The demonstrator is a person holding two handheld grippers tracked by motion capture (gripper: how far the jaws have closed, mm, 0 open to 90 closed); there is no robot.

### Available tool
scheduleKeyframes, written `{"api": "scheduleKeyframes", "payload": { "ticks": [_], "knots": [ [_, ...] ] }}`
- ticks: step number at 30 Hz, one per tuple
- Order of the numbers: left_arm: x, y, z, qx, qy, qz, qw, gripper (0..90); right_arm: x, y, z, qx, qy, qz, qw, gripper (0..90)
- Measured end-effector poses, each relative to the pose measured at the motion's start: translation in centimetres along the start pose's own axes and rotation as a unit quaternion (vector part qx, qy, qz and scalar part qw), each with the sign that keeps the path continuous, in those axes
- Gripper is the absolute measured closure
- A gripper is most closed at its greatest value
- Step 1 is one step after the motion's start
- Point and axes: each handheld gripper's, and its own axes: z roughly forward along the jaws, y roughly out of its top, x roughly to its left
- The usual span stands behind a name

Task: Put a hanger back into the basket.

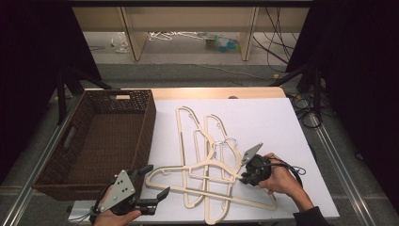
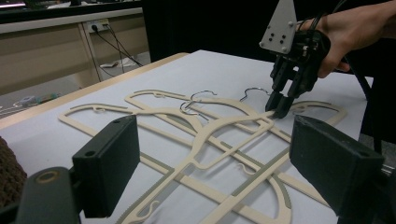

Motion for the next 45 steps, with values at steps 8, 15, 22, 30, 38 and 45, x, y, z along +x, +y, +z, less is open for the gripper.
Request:
{"api": "scheduleKeyframes", "payload": {
  "ticks": [8,15,22,30,38,45],
  "knots": [
    [-0.5,0.0,2.2,0.035,-0.016,0.009,0.9992,16.7,0.2,0.6,0.0,0.019,-0.007,-0.013,0.9997,79.3],
    [-0.5,0.0,6.8,0.102,-0.055,-0.023,0.993,23.6,0.8,0.9,-1.1,0.024,-0.025,-0.039,0.9986,79.5],
    [-0.4,0.5,11.9,0.174,-0.046,0.002,0.9836,22.8,1.7,0.8,-2.4,0.031,-0.047,-0.068,0.9961,79.6],
    [0.6,0.3,15.5,0.228,-0.069,-0.001,0.9713,27.5,2.4,0.8,-4.0,0.025,-0.071,-0.085,0.9935,79.6],
    [0.4,0.1,18.0,0.248,-0.091,0.003,0.9645,37.1,3.2,1.3,-5.2,0.013,-0.082,-0.101,0.9914,79.6],
    [0.4,0.7,18.9,0.247,-0.109,0.019,0.9627,51.4,3.4,1.4,-5.5,0.011,-0.082,-0.11,0.9905,79.6]
  ]
}}
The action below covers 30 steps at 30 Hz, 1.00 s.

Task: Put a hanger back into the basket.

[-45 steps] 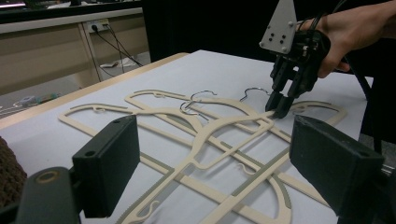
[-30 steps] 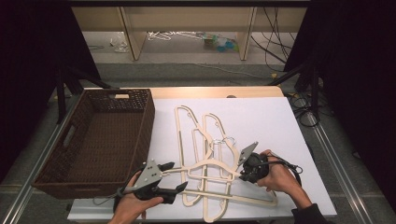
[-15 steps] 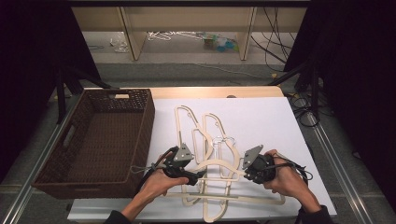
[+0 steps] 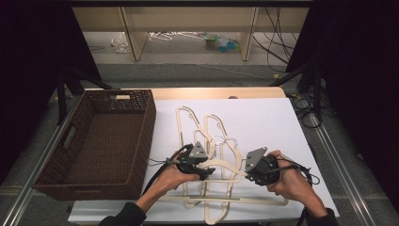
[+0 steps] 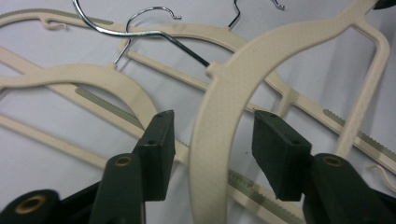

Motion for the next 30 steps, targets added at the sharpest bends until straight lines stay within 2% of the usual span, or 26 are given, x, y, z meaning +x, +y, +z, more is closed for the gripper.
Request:
{"api": "scheduleKeyframes", "payload": {
  "ticks": [2,4,6,12,15,18,21,24,25,29,30],
  "knots": [
    [0.4,0.2,0.0,0.001,-0.006,0.006,1.0,56.9,0.1,0.1,-0.1,-0.002,0.0,-0.002,1.0,79.6],
    [0.6,0.4,-0.2,0.008,-0.024,0.014,0.9996,62.3,0.1,0.2,-0.2,-0.004,-0.001,-0.005,1.0,79.6],
    [0.5,0.5,-0.3,0.0,-0.027,0.014,0.9996,66.8,0.1,0.1,-0.2,-0.007,0.0,-0.006,1.0,79.6],
    [0.1,1.2,-2.3,-0.007,-0.059,0.033,0.9977,71.5,-0.1,-0.2,-0.5,-0.017,0.003,-0.022,0.9996,79.6],
    [-0.4,1.9,-3.7,-0.009,-0.085,0.042,0.9955,74.0,-0.1,-0.4,-0.8,-0.025,0.009,-0.037,0.9989,80.0],
    [-1.3,2.5,-4.7,-0.007,-0.099,0.056,0.9935,77.2,-0.2,-0.7,-1.0,-0.031,0.014,-0.044,0.9984,79.2],
    [-2.1,2.9,-5.5,-0.016,-0.124,0.057,0.9905,80.4,-0.2,-0.8,-1.1,-0.032,0.015,-0.043,0.9984,75.5],
    [-3.1,3.0,-6.4,-0.02,-0.138,0.062,0.9883,84.4,-0.3,-1.0,-1.5,-0.047,0.02,-0.043,0.9978,70.0],
    [-3.4,3.1,-6.7,-0.018,-0.137,0.069,0.988,85.3,-0.3,-1.1,-1.7,-0.052,0.018,-0.042,0.9976,68.0],
    [-4.0,3.6,-7.4,-0.015,-0.12,0.068,0.9903,85.4,-0.4,-1.1,-2.8,-0.072,0.015,-0.021,0.9971,58.3],
    [-4.0,3.7,-7.5,-0.015,-0.116,0.069,0.9907,85.4,-0.4,-1.1,-3.0,-0.079,0.011,-0.007,0.9968,56.2]
  ]
}}
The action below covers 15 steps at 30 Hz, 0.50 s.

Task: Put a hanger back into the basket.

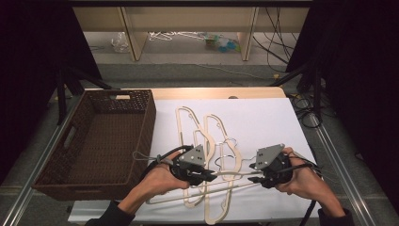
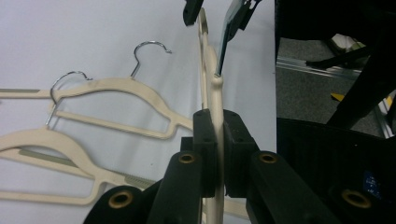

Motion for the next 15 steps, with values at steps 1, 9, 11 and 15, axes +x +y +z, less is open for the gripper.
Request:
{"api": "scheduleKeyframes", "payload": {
  "ticks": [1,9,11,15],
  "knots": [
    [0.0,0.1,-0.2,0.0,0.003,0.0,1.0,85.4,-0.1,0.0,-0.2,-0.007,-0.007,0.01,0.9999,53.9],
    [0.2,1.3,-2.5,-0.01,0.03,-0.005,0.9995,85.4,-0.8,-0.6,-2.0,-0.076,-0.053,0.106,0.9901,37.0],
    [0.4,1.6,-3.2,-0.013,0.037,-0.014,0.9992,85.5,-0.9,-0.9,-2.7,-0.093,-0.057,0.124,0.9863,35.1],
    [0.8,2.6,-5.2,-0.013,0.058,-0.015,0.9981,85.5,-0.8,-1.4,-3.6,-0.142,-0.073,0.165,0.9734,32.0]
  ]
}}
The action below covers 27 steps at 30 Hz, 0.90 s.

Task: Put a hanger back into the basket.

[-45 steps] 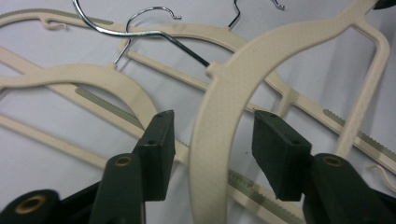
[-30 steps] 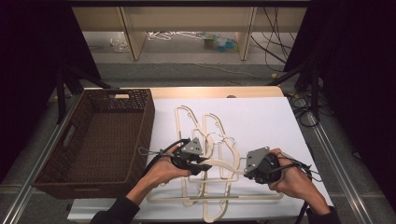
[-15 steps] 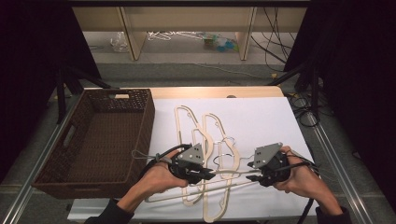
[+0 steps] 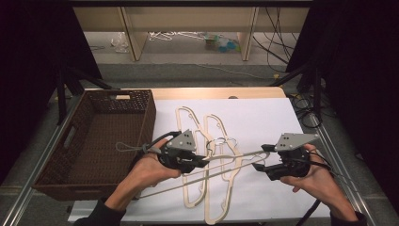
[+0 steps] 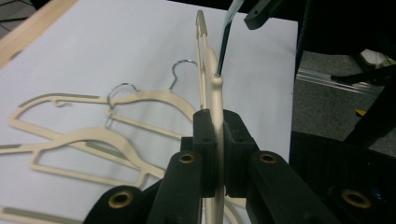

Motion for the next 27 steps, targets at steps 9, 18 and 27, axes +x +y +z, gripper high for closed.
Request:
{"api": "scheduleKeyframes", "payload": {
  "ticks": [9,18,27],
  "knots": [
    [1.7,3.2,-4.9,-0.036,0.047,-0.003,0.9982,85.5,0.0,-1.1,0.6,-0.017,-0.02,0.021,0.9994,29.7],
    [5.0,2.8,-10.0,-0.049,0.124,-0.022,0.9908,85.5,0.7,-1.9,2.3,-0.012,-0.009,0.028,0.9995,27.1],
    [8.4,-0.7,-14.1,-0.016,0.22,-0.033,0.9748,85.5,0.8,-2.4,2.9,0.002,0.0,0.031,0.9995,26.6]
  ]
}}
